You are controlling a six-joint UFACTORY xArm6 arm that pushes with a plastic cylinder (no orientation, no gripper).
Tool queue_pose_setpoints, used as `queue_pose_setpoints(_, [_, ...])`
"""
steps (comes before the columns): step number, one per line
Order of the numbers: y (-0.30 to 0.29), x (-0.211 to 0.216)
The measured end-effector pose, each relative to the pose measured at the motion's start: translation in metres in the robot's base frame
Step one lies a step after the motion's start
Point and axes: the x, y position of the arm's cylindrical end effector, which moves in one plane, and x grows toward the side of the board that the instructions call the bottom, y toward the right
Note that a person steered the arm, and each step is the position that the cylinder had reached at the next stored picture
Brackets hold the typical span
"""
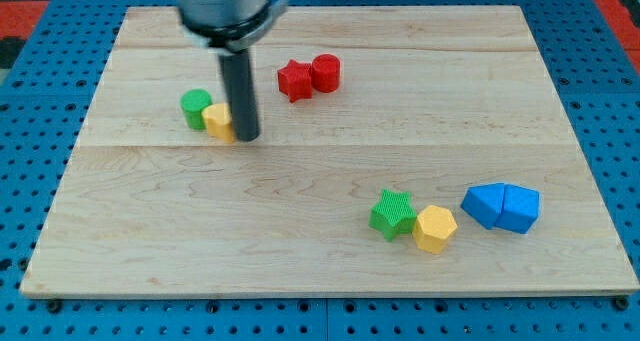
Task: Move your arm towards the down
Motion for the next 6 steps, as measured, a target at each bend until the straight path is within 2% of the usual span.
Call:
queue_pose_setpoints(1, [-0.041, 0.04])
queue_pose_setpoints(2, [0.066, 0.068])
queue_pose_setpoints(3, [0.153, 0.154])
queue_pose_setpoints(4, [0.222, 0.175])
queue_pose_setpoints(5, [0.254, 0.172])
queue_pose_setpoints(6, [0.238, 0.151])
